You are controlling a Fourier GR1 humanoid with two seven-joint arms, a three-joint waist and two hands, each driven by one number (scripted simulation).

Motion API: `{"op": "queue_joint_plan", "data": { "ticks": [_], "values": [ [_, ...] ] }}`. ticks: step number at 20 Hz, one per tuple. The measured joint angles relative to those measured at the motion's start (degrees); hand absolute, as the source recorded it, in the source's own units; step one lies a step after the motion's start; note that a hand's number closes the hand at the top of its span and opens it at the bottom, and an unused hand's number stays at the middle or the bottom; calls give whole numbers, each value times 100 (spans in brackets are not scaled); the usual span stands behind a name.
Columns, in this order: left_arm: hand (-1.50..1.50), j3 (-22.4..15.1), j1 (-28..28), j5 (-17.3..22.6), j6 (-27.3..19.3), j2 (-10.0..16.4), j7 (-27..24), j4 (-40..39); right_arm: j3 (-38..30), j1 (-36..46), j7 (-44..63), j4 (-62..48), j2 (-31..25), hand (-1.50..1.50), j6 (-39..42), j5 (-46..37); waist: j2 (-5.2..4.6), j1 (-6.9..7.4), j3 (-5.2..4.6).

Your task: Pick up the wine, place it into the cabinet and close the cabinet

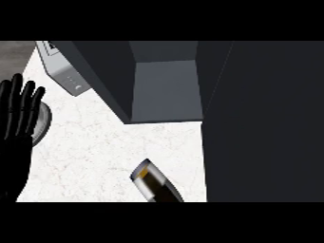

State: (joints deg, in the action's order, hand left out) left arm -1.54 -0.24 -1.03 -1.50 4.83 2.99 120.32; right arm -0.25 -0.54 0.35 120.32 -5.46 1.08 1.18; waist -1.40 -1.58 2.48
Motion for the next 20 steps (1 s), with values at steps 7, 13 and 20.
{"op": "queue_joint_plan", "data": {
  "ticks": [7, 13, 20],
  "values": [
    [-150, -1630, -81, -1935, 1225, 1350, -764, 112, 218, -45, 44, -64, -3, -150, 219, 140, 221, -176, -97],
    [-150, -3323, 78, -3514, 1738, 1989, -936, -279, 631, -167, 285, -102, -52, -150, 596, 379, 283, -164, -175],
    [-150, -5326, 512, -5451, 1173, 1844, -860, -1230, 762, -297, 591, 125, -115, -150, 730, 570, 346, -17, -250]
  ]
}}
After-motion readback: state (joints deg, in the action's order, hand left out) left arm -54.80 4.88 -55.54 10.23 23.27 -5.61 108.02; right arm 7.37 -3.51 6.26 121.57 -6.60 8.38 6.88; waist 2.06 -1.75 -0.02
